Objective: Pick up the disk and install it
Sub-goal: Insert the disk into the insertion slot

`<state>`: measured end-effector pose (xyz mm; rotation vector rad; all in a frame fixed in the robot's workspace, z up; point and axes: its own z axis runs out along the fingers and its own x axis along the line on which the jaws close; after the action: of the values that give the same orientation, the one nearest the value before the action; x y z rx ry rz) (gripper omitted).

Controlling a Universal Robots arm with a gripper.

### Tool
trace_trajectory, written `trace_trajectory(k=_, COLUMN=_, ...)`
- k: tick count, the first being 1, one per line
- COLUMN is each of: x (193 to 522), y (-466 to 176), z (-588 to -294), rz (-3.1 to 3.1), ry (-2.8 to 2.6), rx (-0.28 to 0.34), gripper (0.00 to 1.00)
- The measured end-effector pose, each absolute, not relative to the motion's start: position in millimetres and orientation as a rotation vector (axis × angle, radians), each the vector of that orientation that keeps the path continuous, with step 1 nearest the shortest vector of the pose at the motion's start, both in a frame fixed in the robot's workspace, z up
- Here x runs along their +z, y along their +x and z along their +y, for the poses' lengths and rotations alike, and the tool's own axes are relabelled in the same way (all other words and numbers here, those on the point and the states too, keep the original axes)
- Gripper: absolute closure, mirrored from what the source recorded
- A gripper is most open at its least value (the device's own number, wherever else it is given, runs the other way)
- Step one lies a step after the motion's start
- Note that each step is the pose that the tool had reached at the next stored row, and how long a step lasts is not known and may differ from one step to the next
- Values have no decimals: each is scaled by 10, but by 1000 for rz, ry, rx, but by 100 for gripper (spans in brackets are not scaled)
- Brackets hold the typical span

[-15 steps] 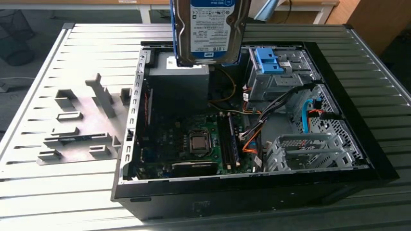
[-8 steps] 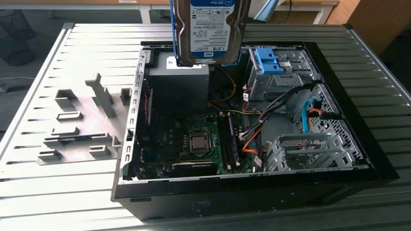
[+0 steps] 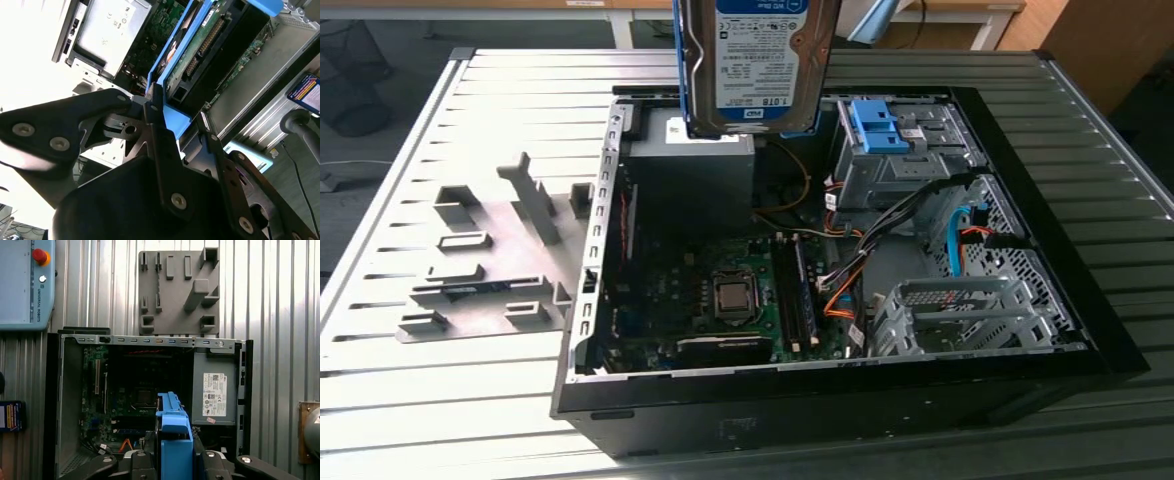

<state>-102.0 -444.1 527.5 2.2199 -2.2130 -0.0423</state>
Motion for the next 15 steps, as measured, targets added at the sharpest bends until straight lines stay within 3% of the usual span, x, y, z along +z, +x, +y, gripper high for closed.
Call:
trace_trajectory(k=8, x=5272, y=-1026, z=-4468, rz=-2213, ry=2220, rx=-42, gripper=64)
trace_trajectory(k=15, x=5241, y=-1028, z=-4760, rz=-2213, ry=2220, rx=-42, gripper=64)
